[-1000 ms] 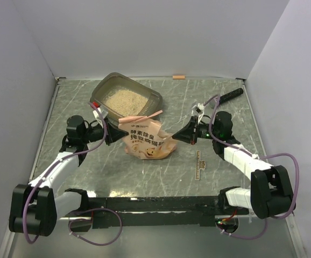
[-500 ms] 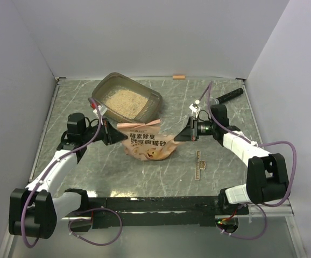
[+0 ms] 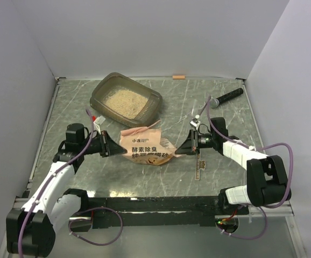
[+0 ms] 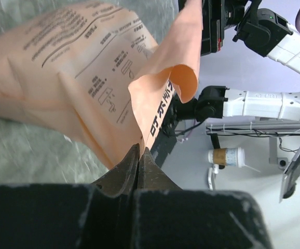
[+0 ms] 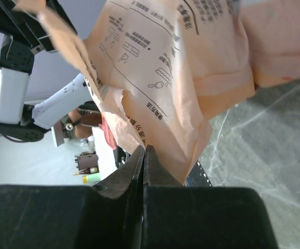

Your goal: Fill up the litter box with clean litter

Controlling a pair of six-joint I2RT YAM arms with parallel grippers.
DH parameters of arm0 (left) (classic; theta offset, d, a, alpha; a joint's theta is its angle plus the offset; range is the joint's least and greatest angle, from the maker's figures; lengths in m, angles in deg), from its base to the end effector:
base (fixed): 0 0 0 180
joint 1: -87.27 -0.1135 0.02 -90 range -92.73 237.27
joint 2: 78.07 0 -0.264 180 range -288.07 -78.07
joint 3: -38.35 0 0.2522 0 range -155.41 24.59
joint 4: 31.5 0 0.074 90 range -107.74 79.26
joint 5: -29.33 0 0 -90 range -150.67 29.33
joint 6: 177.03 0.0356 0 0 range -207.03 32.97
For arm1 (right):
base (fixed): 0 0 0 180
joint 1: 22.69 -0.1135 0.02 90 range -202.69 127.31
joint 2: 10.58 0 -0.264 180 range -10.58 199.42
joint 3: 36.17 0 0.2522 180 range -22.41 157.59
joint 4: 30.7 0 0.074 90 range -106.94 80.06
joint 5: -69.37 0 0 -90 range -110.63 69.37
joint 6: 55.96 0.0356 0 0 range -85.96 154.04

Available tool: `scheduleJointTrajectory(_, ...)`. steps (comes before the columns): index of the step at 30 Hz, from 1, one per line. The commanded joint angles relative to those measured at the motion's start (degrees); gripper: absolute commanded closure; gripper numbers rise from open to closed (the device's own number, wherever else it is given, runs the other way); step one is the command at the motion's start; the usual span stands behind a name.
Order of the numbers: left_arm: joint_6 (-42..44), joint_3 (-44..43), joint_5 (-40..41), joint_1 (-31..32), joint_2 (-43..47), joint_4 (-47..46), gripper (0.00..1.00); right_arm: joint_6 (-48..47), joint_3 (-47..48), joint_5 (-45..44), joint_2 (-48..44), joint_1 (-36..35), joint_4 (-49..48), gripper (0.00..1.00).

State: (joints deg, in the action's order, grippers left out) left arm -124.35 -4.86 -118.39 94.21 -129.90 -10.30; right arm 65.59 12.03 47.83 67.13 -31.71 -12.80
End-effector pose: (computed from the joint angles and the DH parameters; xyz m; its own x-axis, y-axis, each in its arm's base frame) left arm 0.1819 -0.0525 0.2370 -0.8731 -0.2199 -0.4351 0.3311 0.3875 -0.8603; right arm 0.2340 0.0707 0.1831 -0.9751 0.0397 -0.2184 -0.1984 0.2853 0.9377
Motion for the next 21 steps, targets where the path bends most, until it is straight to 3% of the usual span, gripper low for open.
scheduleJointTrajectory(1,-1.0,-0.8,2.5,-1.0,4.5,11.3,0.99,1.0,-2.6,-5.5,-4.0,2.0,4.2,1.00)
scheduleJointTrajectory(11,-1.0,0.7,9.3,-1.0,5.3,19.4,0.99,1.2,-4.9,-7.2,-3.0,2.0,5.4,0.98)
scheduleJointTrajectory(14,-0.9,0.5,11.1,-1.0,4.4,20.2,0.99,-0.2,-2.9,-9.7,-4.9,2.0,7.3,0.76)
scheduleJointTrajectory(21,0.1,-1.2,12.6,-1.0,2.7,20.9,0.99,-10.5,8.1,-23.1,-14.9,1.6,17.6,0.48)
